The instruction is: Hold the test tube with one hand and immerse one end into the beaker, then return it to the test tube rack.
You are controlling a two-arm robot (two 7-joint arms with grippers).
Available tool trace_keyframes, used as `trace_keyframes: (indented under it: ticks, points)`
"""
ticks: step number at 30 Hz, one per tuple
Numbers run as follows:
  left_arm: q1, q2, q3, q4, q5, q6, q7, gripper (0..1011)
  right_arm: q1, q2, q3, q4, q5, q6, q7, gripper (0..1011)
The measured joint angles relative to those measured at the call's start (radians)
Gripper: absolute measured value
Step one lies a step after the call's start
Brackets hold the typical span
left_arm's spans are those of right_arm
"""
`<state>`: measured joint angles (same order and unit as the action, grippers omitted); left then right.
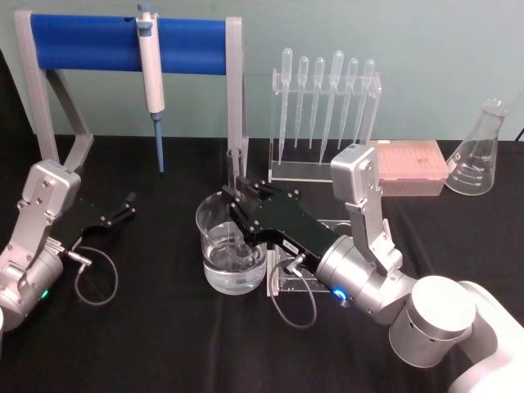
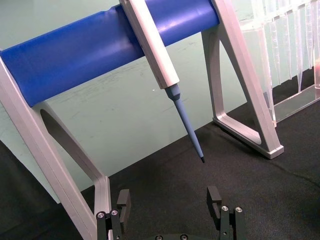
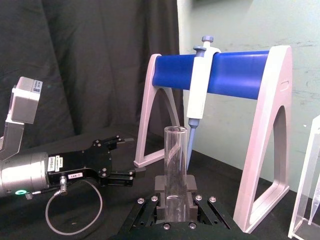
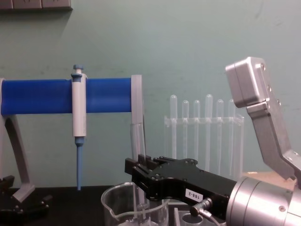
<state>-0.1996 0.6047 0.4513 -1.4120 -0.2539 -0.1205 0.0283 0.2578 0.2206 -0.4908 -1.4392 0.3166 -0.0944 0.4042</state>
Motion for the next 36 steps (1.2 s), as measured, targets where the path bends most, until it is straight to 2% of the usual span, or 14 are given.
trace_keyframes:
  ticks: [36]
  points:
    - [0.0, 0.0, 0.0, 0.0, 0.0, 0.0, 0.0, 1000, 0.0, 0.0, 0.0, 0.0, 0.0, 0.0, 0.0, 238]
